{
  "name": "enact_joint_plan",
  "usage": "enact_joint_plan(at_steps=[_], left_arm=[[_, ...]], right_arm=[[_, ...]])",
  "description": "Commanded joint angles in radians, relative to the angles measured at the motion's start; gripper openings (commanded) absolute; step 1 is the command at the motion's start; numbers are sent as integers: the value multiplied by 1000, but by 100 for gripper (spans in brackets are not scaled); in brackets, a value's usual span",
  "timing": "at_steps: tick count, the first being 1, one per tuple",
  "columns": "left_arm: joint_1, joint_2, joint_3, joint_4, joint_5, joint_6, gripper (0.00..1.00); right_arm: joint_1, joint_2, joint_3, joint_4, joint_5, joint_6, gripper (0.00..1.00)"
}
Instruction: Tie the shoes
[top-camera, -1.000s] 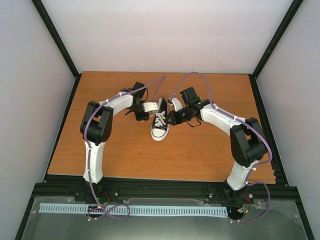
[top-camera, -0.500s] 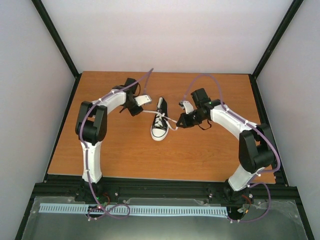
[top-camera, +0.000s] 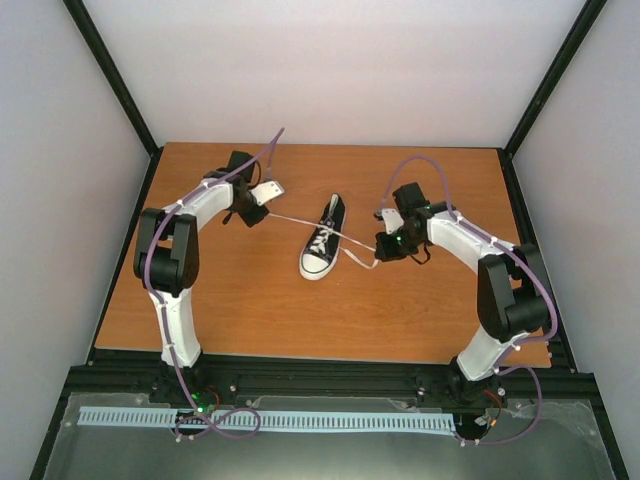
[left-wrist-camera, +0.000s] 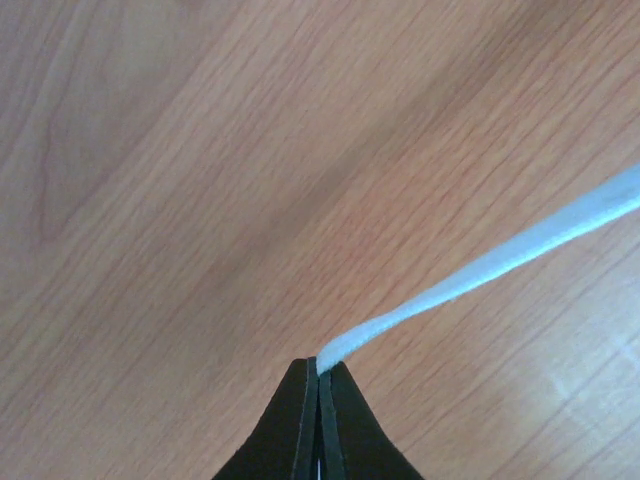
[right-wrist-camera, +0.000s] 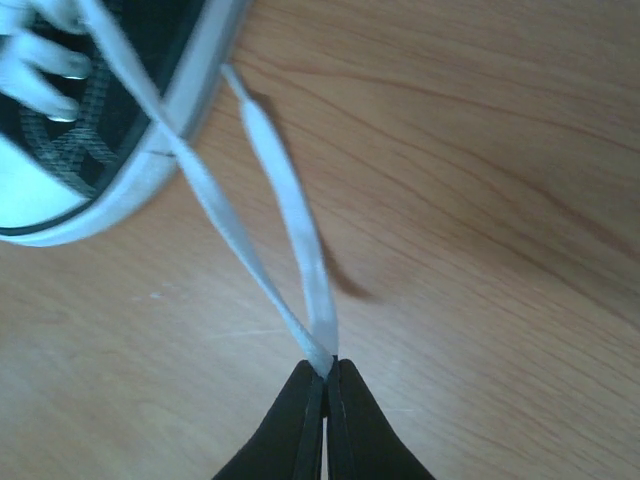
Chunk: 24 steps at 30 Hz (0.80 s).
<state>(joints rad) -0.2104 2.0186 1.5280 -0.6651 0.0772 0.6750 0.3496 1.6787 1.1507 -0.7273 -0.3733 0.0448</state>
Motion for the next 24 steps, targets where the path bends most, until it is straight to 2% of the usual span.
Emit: enact_joint_plan(at_steps=[1,7,11,14,16,21,24], left_arm=[[52,-20,-18,38,-70,5,1],[75,-17,-50,45,-90,18,1],[59,-25,-60,-8,-9,-33,1],[-34,-70,-133,0,25,-26,1],[-106,-94,-183,44,22,-16,1],[-208,-15,-113,25,33,-85,1],[-261,-10,-124,25,48,-90,1]], right_arm=[[-75,41,-76,36,39,1,3],[-133,89,-105,94,39,8,3],[-134,105,-89,126,-19,20,3],[-116,117,-71,163,-91,37,3],[-85,133,-50,184,-85,53,3],[-58,208,-5,273,-74,114,3],[-20,241,22,319,-69,142,3]])
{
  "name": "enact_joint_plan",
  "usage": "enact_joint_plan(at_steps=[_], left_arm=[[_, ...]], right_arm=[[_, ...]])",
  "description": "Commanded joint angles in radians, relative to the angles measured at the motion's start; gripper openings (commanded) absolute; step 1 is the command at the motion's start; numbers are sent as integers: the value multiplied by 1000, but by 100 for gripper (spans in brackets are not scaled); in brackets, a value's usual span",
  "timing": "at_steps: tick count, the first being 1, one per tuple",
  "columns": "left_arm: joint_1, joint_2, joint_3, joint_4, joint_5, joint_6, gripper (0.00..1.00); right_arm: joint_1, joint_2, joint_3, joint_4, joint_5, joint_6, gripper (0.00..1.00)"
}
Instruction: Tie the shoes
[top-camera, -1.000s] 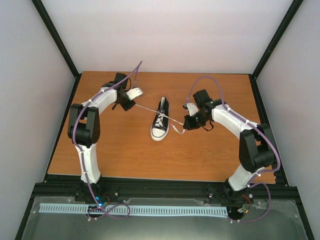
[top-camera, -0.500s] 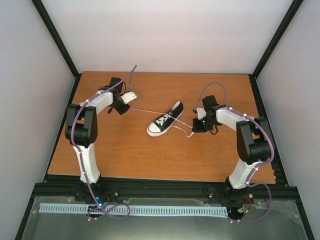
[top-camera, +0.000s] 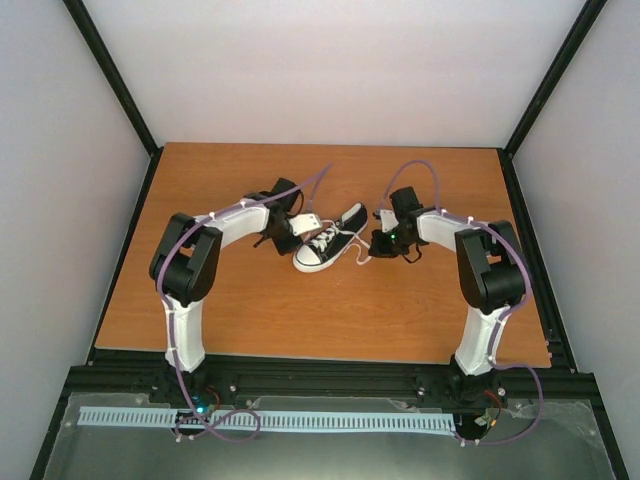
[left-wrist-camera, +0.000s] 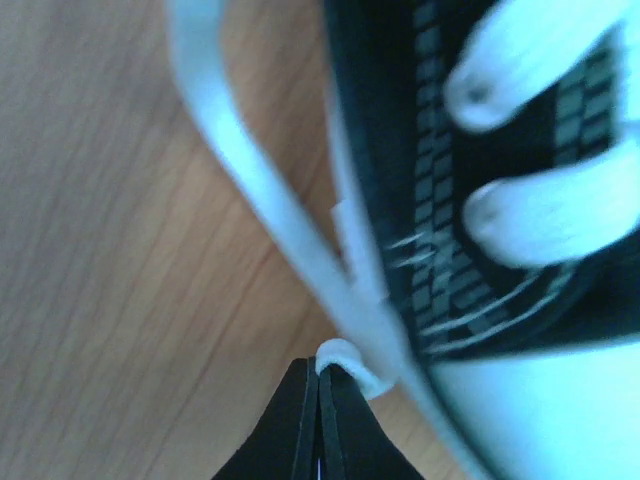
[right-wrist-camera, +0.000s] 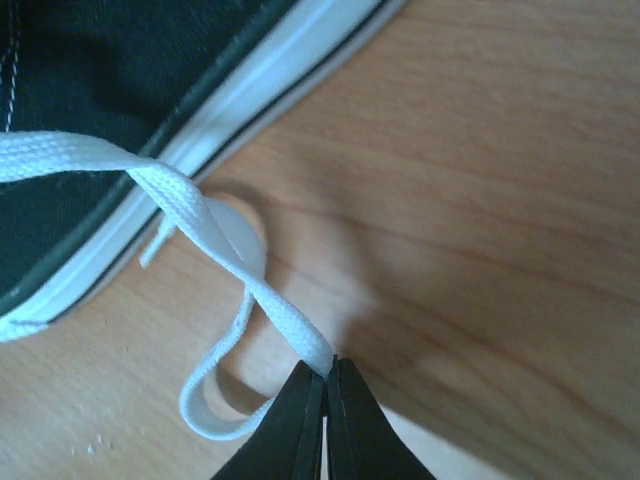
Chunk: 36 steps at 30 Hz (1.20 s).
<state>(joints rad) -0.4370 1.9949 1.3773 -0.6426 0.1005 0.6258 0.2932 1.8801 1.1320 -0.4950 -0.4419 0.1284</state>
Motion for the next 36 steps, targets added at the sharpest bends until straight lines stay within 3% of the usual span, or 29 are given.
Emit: enact_joint_plan(at_steps=[1,9,17,21,26,36], left_arm=[[-53,5,11,7,35,-39,1],[-115,-47,-45,-19,125,-54,1],[-140,-126,-76,-62,257,-81,1],[-123,-187,-77,-65,191,-93,1],[-13,-225,12,-131,147,-129,1],[20,-327,-6,-171,121,-149,1]], right_arm=[[53,46,46,97,3,65,3],[126,72,41,149,0,97,3],[129,-16,-15,131,36,85,3],[127,-94,-22,40,183,67,3],[132,-191,24,-86,413,47,3],[147,-192,179,-298,560,-14,4]])
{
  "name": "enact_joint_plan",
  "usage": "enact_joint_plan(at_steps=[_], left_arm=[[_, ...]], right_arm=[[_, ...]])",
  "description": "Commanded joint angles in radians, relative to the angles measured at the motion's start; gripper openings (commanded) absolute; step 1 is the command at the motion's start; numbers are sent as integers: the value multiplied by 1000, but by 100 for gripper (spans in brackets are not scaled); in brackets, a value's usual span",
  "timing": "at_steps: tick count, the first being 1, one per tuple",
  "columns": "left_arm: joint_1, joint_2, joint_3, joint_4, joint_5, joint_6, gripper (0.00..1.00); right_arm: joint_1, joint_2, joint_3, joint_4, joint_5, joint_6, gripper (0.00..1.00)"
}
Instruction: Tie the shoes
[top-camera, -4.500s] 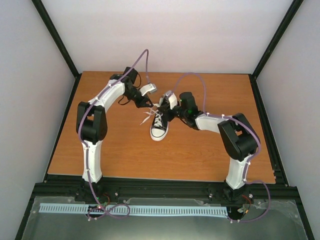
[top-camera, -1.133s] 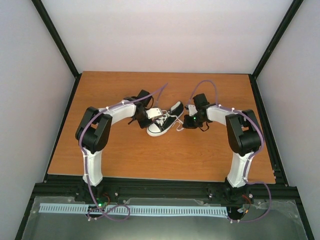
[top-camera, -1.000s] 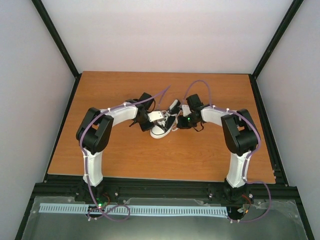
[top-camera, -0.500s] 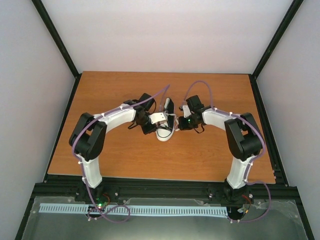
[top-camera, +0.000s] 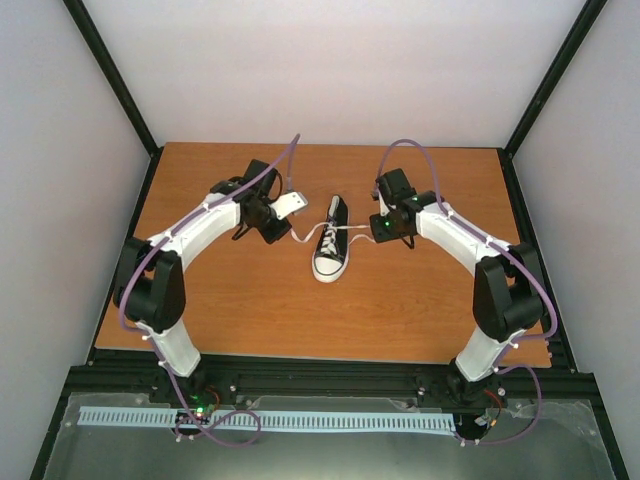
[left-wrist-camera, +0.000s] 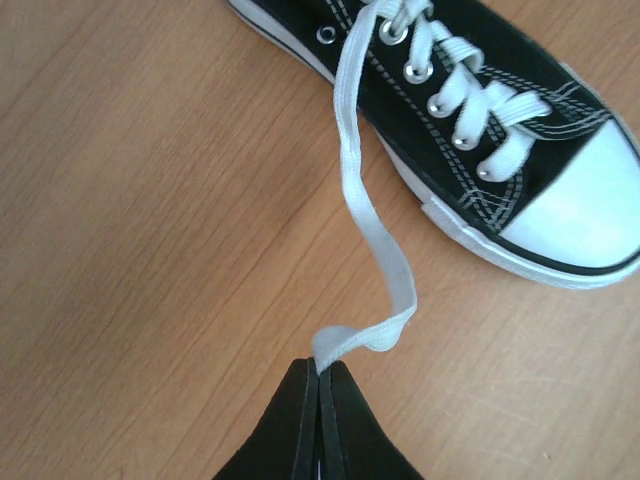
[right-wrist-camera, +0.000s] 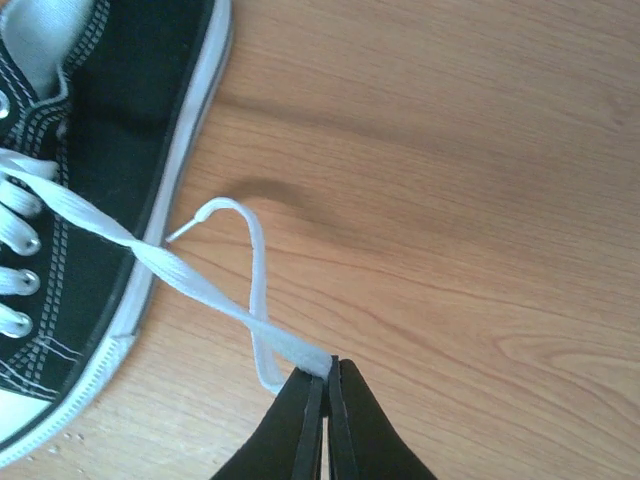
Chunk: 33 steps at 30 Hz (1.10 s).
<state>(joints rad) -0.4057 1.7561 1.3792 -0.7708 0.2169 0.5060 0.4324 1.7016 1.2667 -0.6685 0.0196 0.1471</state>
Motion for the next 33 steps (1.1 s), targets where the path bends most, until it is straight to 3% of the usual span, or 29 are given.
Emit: enact_joint_plan(at_steps=[1,6,10,13,21,23,28,33], left_arm=[[-12,-101,-10,-46,6,-30,1],[-12,-131,9,-70,-1,-42,1],[-12,-143,20,-80,-1,-52,1],[-11,-155,21,-84,-5,-54,1],[-10,-183,19,-82,-71,-63,1],[-11,-196,22,-88,-68,-65,1],[-10,-208,70,-80,-45,-72,1],[-9,-155,181,-76,3,-94,1]], right_arm=[[8,-15,55,-134,105,-35,4],[8,-12,99,-168,118,-46,10],[8,-25,92,-178,97,-54,41],[8,-67,60,-165,81,-53,50],[41,-128,-139,14,-140,-22,53],[76,-164,-167,78,-183,-64,54],[87,-245,-240,390,-511,-226,60],[54,-88,-120,459,-606,-420,62]])
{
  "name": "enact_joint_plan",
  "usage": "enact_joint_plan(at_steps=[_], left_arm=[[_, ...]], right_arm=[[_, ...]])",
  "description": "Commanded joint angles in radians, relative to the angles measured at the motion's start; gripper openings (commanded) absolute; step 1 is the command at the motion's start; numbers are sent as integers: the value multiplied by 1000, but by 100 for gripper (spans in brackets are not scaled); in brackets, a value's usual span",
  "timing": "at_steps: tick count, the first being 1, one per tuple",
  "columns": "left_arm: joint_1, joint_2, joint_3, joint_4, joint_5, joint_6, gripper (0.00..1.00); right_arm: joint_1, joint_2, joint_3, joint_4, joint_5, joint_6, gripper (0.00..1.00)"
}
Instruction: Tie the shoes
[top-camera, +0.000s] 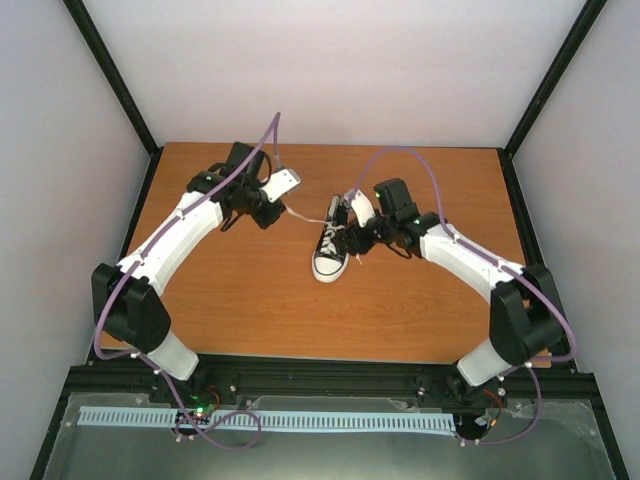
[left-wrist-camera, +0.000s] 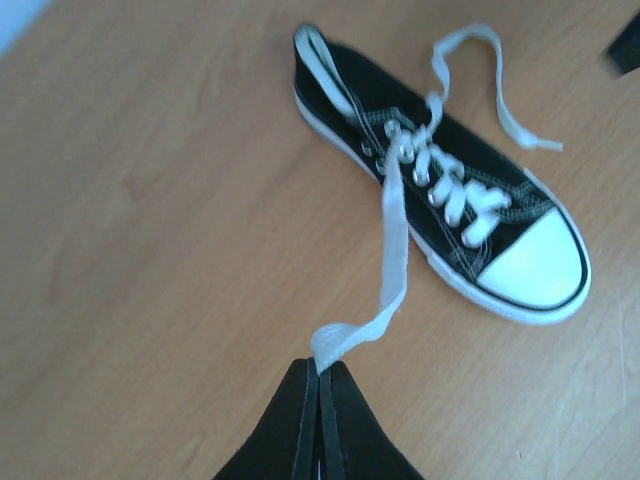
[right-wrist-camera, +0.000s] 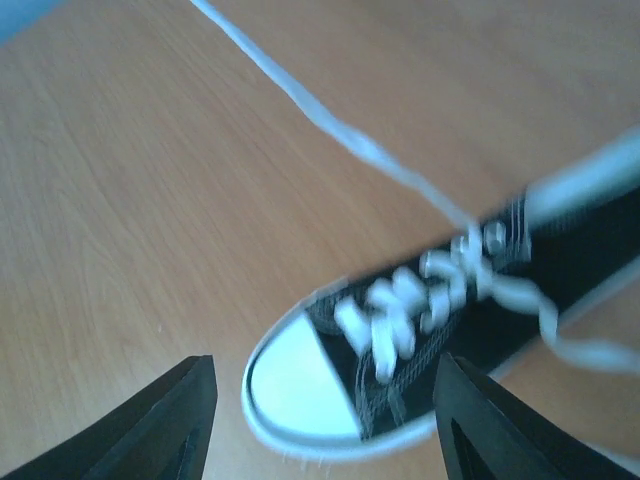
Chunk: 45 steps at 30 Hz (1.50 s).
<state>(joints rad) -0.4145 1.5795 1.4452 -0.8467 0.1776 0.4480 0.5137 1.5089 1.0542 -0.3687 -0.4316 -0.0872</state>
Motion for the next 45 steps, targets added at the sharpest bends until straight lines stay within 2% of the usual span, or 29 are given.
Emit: enact_joint_plan(at_steps=[1,7,12,17,19,25,27,31,34,40,42,45], left_arm=[[-1,35,143,-7,48,-42,1],[-1,64,226,-17,123,-40,1],[-1,86,271,-47,155,-38,1],[-2,112,299,-55,183,-43,1],[-2,112,305,-55,186,-43,1],[-2,103,317,-79,212,-30,1],[-1,96,310,-87,227,-23,1],[-3,84,265,-123,325,26,1],[-21,90,157,-106,397,63,1],[-154,193,20,-29,210,190,1],[-171,226,17,-35,200,227,6],[-179,243,41,-103,221,301,42]], right_arm=[[-44,141,126,159,-177,-207,62],[-73,305,283,84,-282,-311,63],[-73,384,323,90,-306,-318,61],[-73,452,355,102,-331,-291,55],[-74,470,359,121,-315,-275,47],[-76,484,352,181,-254,-226,12],[-76,478,342,201,-242,-212,4],[-90,468,322,254,-227,-164,3],[-107,473,320,277,-241,-133,3],[-125,475,319,288,-274,-132,3],[-126,470,312,288,-282,-141,3],[-128,456,290,302,-302,-158,3]])
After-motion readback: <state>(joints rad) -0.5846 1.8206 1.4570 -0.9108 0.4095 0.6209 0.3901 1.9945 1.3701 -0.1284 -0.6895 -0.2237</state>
